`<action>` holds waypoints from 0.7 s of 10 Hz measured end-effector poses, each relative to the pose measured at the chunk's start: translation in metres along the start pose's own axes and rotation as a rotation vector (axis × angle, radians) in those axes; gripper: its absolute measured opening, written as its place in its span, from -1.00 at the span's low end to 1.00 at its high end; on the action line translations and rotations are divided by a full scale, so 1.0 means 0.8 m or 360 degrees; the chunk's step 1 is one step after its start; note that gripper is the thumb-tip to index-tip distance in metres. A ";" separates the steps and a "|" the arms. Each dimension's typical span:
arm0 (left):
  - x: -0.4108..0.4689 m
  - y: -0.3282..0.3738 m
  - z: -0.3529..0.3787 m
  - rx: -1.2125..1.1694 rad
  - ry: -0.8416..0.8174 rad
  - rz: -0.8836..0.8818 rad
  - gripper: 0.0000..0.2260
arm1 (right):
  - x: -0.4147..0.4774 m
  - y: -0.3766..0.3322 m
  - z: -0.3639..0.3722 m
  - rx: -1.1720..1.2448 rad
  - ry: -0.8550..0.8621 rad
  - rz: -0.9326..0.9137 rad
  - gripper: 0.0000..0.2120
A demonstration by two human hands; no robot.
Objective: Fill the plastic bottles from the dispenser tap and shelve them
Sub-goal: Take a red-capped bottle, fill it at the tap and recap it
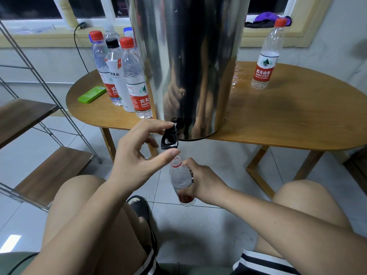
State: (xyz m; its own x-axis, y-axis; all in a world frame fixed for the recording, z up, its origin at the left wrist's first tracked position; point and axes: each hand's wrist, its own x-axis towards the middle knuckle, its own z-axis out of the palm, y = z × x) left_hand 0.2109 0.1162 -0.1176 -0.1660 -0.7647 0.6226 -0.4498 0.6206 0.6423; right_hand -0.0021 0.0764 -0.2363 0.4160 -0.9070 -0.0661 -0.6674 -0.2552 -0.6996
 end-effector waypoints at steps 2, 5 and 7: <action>0.000 0.000 0.000 0.0003 0.0000 0.0001 -0.57 | 0.000 0.000 0.001 0.0006 -0.0002 0.0018 -0.37; 0.000 0.001 0.000 0.0000 -0.0001 -0.0011 -0.58 | 0.001 0.000 0.002 0.0013 -0.0011 0.0009 -0.37; 0.000 0.001 0.000 -0.0005 -0.0003 -0.0021 -0.58 | 0.001 0.000 0.001 -0.0003 -0.0017 0.0005 -0.36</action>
State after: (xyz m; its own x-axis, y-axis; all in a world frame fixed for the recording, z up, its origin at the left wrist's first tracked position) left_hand 0.2107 0.1166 -0.1175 -0.1620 -0.7731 0.6133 -0.4494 0.6111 0.6516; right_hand -0.0016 0.0760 -0.2371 0.4204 -0.9042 -0.0756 -0.6698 -0.2530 -0.6982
